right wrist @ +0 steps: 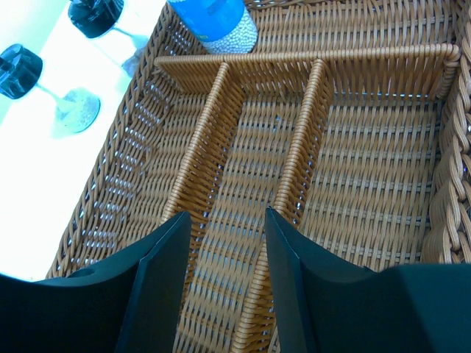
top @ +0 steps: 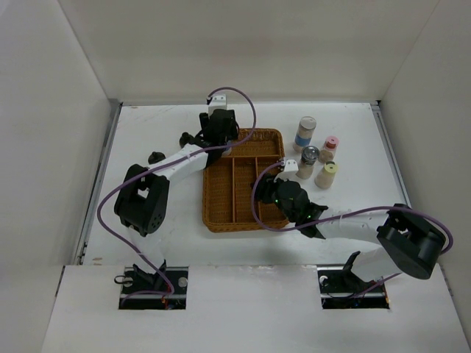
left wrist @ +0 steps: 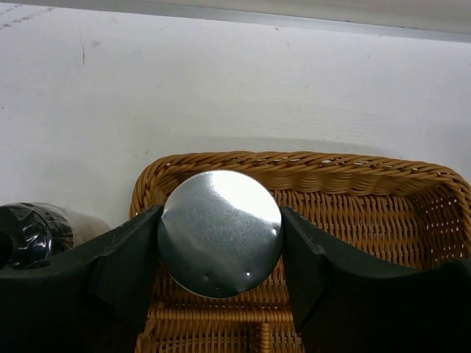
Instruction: Organize the condiment bottles
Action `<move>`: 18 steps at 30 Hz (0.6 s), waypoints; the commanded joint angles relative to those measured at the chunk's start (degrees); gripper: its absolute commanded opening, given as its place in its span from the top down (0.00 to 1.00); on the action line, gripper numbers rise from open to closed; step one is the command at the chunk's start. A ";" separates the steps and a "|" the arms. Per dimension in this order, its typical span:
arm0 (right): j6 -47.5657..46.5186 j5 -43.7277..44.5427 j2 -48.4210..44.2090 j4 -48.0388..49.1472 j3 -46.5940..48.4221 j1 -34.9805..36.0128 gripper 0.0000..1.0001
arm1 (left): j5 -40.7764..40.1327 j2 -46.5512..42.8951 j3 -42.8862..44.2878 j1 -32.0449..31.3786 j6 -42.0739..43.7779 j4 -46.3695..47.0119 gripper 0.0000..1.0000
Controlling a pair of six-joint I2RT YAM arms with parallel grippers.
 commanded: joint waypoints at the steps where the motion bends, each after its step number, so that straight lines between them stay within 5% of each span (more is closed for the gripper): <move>1: 0.41 0.59 -0.77 1.97 0.75 -0.38 0.48 | 0.09 -3.16 -0.33 0.53 -0.69 7.30 0.45; 8: 0.41 1.12 -0.77 1.88 0.66 -0.55 0.40 | -0.62 -6.59 -2.44 0.45 -0.60 9.06 0.24; 18: 0.15 1.30 -2.09 1.88 0.31 -0.47 0.37 | -2.55 -18.80 -10.60 0.53 -2.09 13.45 0.22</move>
